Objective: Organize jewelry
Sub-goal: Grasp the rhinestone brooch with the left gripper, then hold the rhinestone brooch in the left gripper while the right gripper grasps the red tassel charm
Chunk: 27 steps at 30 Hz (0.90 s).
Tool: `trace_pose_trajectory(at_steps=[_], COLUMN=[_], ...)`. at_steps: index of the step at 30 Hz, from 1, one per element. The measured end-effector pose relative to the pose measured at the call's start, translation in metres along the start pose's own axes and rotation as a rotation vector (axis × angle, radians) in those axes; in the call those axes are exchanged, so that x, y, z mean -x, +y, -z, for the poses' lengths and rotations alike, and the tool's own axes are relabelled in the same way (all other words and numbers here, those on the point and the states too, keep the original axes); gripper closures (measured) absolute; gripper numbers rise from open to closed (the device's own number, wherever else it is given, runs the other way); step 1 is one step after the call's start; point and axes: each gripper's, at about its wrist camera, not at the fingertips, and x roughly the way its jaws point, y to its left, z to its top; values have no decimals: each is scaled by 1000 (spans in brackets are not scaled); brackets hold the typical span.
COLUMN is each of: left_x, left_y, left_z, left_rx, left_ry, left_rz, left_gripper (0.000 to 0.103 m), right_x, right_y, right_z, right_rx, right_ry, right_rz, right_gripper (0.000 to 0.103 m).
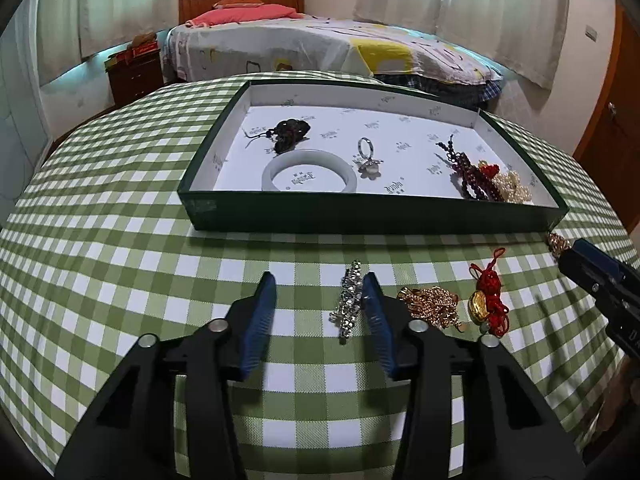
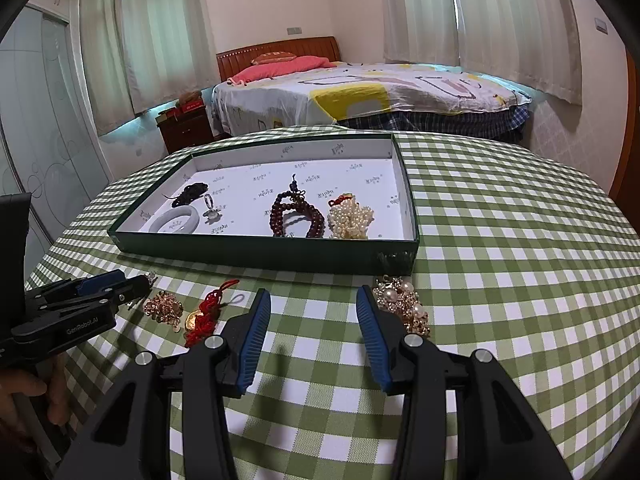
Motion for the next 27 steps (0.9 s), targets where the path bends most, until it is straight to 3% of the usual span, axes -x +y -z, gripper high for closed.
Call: trace_pose_trajectory(at_steps=[7, 27], left_x=[0, 24], left_y=[-3, 51], left_z=[1, 12], left_rx=[-42, 49], left_ry=[-2, -14], left_rz=[5, -85], left_gripper=[91, 91], right_x=[-2, -25], right_y=[4, 56], right_z=[1, 1], right_rx=[6, 61], right_ry=[10, 94], right_rz=[-5, -69], right_gripper=[58, 58])
